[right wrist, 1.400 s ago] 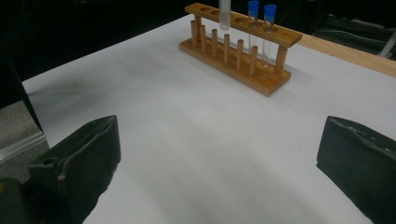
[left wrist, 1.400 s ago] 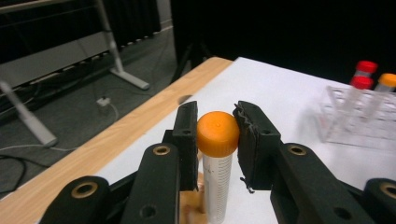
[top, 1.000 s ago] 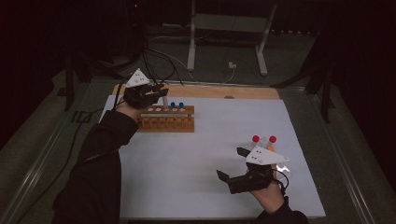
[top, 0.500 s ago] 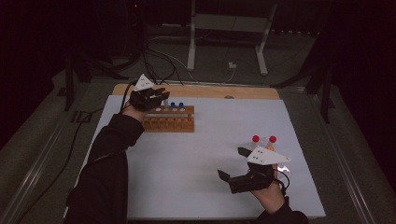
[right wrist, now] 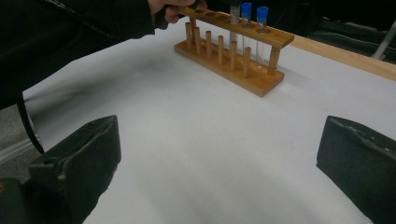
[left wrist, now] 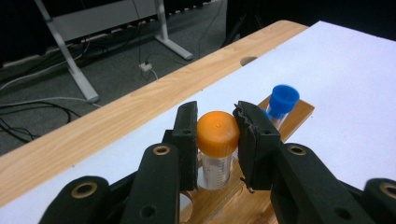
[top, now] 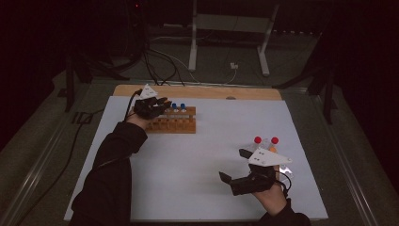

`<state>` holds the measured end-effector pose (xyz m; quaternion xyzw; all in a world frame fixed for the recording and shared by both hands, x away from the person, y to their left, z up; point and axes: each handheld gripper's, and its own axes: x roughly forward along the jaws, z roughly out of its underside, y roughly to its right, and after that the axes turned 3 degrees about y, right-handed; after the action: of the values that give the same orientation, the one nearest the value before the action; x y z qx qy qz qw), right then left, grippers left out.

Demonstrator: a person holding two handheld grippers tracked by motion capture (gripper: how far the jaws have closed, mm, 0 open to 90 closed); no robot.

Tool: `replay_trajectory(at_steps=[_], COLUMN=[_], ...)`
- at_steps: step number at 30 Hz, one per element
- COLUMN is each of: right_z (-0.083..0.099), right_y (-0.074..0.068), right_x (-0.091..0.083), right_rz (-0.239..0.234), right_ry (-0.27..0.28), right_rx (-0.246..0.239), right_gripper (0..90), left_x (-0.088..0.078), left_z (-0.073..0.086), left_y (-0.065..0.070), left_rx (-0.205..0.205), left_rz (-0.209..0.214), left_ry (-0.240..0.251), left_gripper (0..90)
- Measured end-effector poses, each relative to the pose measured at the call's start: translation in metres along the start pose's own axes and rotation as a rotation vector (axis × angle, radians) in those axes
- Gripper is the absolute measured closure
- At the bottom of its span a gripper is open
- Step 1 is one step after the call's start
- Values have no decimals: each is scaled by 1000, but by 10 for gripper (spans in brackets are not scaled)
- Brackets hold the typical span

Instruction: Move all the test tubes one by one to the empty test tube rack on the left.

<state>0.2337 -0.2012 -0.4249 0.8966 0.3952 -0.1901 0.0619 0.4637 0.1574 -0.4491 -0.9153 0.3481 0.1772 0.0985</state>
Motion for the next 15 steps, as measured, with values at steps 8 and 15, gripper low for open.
replay_trajectory(at_steps=[8, 15], right_z=[-1, -6], right_y=[1, 7], right_x=[-2, -10], right_rz=[-6, 2], right_ry=[0, 9], right_rx=[5, 1], right_gripper=[0, 0], left_x=[-2, -21], left_z=[-1, -9], left_y=[-2, 0], left_rx=[-25, -39], left_rz=[9, 27], left_ry=[-27, 4], left_gripper=[709, 380])
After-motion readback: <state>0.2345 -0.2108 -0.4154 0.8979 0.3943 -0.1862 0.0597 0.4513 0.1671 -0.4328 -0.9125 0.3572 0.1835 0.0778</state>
